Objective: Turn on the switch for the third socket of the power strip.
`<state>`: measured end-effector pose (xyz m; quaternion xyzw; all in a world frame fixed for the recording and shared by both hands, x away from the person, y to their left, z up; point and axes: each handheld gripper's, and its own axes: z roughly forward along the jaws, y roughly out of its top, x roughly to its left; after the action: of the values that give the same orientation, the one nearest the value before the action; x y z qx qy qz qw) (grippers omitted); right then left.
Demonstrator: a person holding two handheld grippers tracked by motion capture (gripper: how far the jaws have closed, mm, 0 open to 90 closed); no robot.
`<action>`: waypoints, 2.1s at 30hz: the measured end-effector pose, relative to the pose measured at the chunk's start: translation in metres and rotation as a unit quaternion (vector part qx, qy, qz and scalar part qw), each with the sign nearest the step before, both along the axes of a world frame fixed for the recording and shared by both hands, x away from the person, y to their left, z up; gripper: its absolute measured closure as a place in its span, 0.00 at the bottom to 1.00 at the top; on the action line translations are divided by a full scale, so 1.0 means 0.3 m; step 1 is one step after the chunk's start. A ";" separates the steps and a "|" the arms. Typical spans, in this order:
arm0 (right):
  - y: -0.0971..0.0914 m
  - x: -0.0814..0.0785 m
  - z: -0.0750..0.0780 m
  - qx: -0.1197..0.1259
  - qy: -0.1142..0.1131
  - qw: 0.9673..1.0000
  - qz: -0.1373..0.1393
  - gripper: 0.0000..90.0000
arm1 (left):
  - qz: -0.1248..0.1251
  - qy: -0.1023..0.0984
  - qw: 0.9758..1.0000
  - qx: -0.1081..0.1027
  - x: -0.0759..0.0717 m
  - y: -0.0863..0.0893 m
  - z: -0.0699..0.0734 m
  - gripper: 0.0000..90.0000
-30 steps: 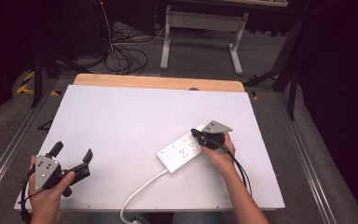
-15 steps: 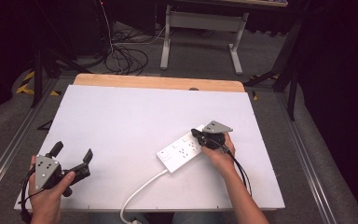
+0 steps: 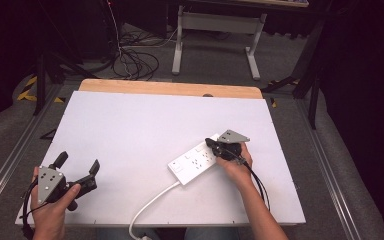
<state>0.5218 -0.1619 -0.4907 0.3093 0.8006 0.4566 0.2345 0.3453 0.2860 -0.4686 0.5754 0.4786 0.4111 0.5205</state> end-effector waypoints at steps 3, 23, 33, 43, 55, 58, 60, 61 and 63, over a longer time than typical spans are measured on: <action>0.000 0.000 0.001 -0.002 0.000 1.000 0.000 1.00 | 0.000 0.001 1.000 0.000 0.000 -0.001 -0.001 0.04; 0.004 -0.004 -0.001 -0.002 -0.004 1.000 -0.005 1.00 | 0.004 0.001 1.000 -0.001 -0.006 0.007 -0.001 0.04; -0.010 -0.005 0.014 0.009 -0.004 1.000 -0.019 1.00 | 0.004 0.001 1.000 -0.002 -0.005 0.009 -0.001 0.04; -0.031 -0.019 0.042 0.026 -0.009 0.999 -0.019 1.00 | 0.004 0.000 1.000 -0.002 -0.003 0.009 0.000 0.04; -0.058 -0.052 0.083 0.052 -0.021 0.998 -0.011 0.98 | 0.002 0.001 1.000 -0.004 -0.002 0.008 0.000 0.04; -0.063 -0.059 0.088 0.056 -0.023 0.998 -0.009 0.97 | 0.002 0.001 1.000 -0.004 -0.001 0.007 0.000 0.04; -0.067 -0.063 0.092 0.058 -0.023 0.998 -0.008 0.97 | 0.002 0.001 1.000 -0.003 -0.001 0.007 0.000 0.04; -0.068 -0.066 0.093 0.058 -0.024 0.998 -0.007 0.96 | 0.002 0.001 1.000 -0.003 0.000 0.007 0.000 0.04; -0.071 -0.072 0.096 0.060 -0.025 0.998 -0.005 0.95 | 0.003 0.001 1.000 -0.003 0.000 0.007 0.000 0.04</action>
<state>0.5003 -0.1833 -0.4618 0.3152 0.7640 0.5105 0.2375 0.3451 0.2880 -0.4685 0.5732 0.4818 0.4104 0.5204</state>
